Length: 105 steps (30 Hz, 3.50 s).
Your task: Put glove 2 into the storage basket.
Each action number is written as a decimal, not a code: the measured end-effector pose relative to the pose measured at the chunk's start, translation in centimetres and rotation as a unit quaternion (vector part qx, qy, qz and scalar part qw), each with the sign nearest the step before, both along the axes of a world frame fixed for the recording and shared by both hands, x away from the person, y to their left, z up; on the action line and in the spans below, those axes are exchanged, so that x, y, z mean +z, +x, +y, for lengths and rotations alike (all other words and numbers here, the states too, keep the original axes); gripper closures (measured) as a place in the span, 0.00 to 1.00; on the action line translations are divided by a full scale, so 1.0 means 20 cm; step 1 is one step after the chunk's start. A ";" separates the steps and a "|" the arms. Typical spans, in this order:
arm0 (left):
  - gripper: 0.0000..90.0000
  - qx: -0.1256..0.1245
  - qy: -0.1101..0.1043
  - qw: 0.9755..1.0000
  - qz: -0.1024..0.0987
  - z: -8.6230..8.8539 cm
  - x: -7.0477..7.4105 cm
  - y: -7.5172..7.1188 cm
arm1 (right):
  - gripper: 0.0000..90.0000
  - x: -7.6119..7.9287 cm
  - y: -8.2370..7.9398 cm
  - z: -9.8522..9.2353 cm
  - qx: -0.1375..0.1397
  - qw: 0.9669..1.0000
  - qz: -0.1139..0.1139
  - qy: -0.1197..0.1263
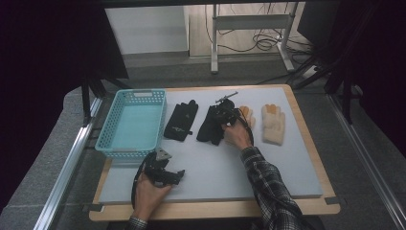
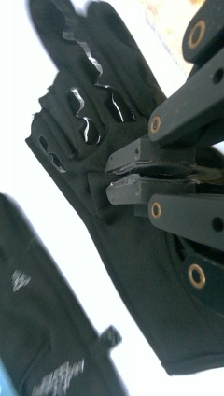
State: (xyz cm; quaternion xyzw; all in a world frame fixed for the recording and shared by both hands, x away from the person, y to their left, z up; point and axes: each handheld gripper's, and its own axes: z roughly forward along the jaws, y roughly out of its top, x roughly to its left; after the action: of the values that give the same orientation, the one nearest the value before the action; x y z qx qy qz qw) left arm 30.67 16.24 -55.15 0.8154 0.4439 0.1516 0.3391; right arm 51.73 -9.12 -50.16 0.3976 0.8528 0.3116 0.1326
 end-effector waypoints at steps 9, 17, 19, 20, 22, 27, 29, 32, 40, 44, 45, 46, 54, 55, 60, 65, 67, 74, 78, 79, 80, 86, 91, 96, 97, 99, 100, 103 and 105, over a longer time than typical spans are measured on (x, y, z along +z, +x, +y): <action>0.00 -0.001 0.001 1.000 -0.001 0.00 0.00 0.00 | 0.93 0.19 -0.17 0.00 0.057 0.998 -0.014 0.021; 0.00 -0.001 0.002 1.000 -0.001 0.00 0.00 0.00 | 0.93 0.29 -0.48 -0.03 0.124 0.992 -0.022 0.031; 0.00 -0.001 0.002 1.000 -0.001 0.00 0.00 0.00 | 0.93 0.28 -0.54 -0.05 0.134 0.990 -0.019 0.029; 0.00 -0.001 0.002 1.000 -0.001 0.00 0.00 0.00 | 0.93 0.26 -0.58 -0.06 0.136 0.990 -0.014 0.027; 0.00 0.003 -0.003 1.000 -0.003 0.00 0.00 0.00 | 0.93 0.22 -0.65 -0.08 0.141 0.990 -0.006 0.029; 0.00 0.001 0.000 1.000 -0.001 0.00 0.00 0.00 | 0.93 0.12 -0.74 -0.13 0.144 0.989 0.010 0.035; 0.00 0.002 -0.001 1.000 -0.002 0.00 0.00 0.00 | 0.90 0.09 -0.75 -0.13 0.148 0.988 0.013 0.031; 0.00 0.001 0.000 1.000 -0.001 0.00 0.00 0.00 | 0.83 0.09 -0.75 -0.13 0.148 0.989 0.000 0.030; 0.00 -0.001 0.002 1.000 -0.001 0.00 0.00 0.00 | 0.75 0.17 -0.58 -0.07 0.150 0.987 -0.016 0.059; 0.00 0.000 0.001 1.000 -0.001 0.00 0.00 0.00 | 0.76 0.16 -0.51 -0.01 0.151 0.987 -0.016 0.060; 0.00 0.000 0.001 1.000 -0.001 0.00 0.00 0.00 | 0.76 0.15 -0.48 0.02 0.153 0.986 -0.015 0.061; 0.00 -0.001 0.001 1.000 -0.001 0.00 0.00 0.00 | 0.76 0.14 -0.43 0.07 0.156 0.986 -0.018 0.053; 0.00 0.000 0.001 1.000 0.000 0.00 0.00 0.00 | 0.76 0.06 -0.30 0.26 0.158 0.987 -0.011 0.036; 0.00 0.000 0.001 1.000 0.000 0.00 0.00 0.00 | 0.76 0.06 -0.30 0.26 0.158 0.987 -0.011 0.036; 0.00 0.000 0.000 1.000 0.000 0.00 0.00 0.00 | 0.73 -0.02 -0.23 0.35 0.159 0.987 -0.004 0.020; 0.00 0.000 0.001 1.000 0.001 0.00 0.00 0.00 | 0.69 -0.10 -0.18 0.42 0.164 0.986 -0.005 -0.003; 0.00 0.000 0.001 1.000 0.001 0.00 0.00 0.00 | 0.75 -0.12 -0.17 0.44 0.167 0.986 -0.010 -0.013; 0.00 0.000 0.001 1.000 0.000 0.00 0.00 0.00 | 0.86 -0.10 -0.18 0.46 0.180 0.983 0.000 -0.028; 0.00 0.000 0.001 1.000 0.000 0.00 0.00 0.00 | 0.86 0.00 -0.25 0.35 0.189 0.982 -0.004 -0.021; 0.00 0.000 0.001 1.000 0.000 0.00 0.00 0.00 | 0.86 0.00 -0.25 0.35 0.189 0.982 -0.004 -0.021; 0.00 0.000 0.001 1.000 0.000 0.00 0.00 0.00 | 0.86 0.01 -0.27 0.32 0.190 0.981 0.000 -0.022; 0.00 0.000 0.002 1.000 0.000 0.00 0.00 0.00 | 0.59 0.03 -0.23 0.24 0.154 0.988 -0.011 -0.005; 0.00 0.000 0.001 1.000 0.001 0.00 0.00 0.00 | 0.59 -0.02 -0.13 0.36 0.137 0.990 -0.032 0.018; 0.00 0.000 0.000 1.000 0.000 0.00 0.00 0.00 | 0.58 -0.05 -0.09 0.44 0.133 0.989 -0.044 0.040; 0.00 0.000 0.000 1.000 0.000 0.00 0.00 0.00 | 0.56 -0.08 -0.07 0.47 0.132 0.990 -0.041 0.032; 0.00 0.000 0.000 1.000 0.000 0.00 0.00 0.00 | 0.56 -0.09 -0.06 0.49 0.131 0.990 -0.042 0.022; 0.00 0.000 0.000 1.000 0.000 0.00 0.00 0.00 | 0.57 -0.12 -0.06 0.50 0.129 0.991 -0.040 0.008; 0.00 0.000 0.000 1.000 0.000 0.00 0.00 0.00 | 0.78 -0.15 -0.03 0.47 0.112 0.992 -0.013 0.053; 0.00 0.000 0.000 1.000 0.000 0.00 0.00 0.00 | 0.88 -0.16 -0.02 0.46 0.097 0.993 -0.001 0.068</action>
State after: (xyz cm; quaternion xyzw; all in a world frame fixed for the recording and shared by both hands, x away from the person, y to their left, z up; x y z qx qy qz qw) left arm 30.70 16.25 -55.16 0.8154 0.4439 0.1517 0.3391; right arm 51.33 0.13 -53.31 0.3211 0.8638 0.3809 0.0753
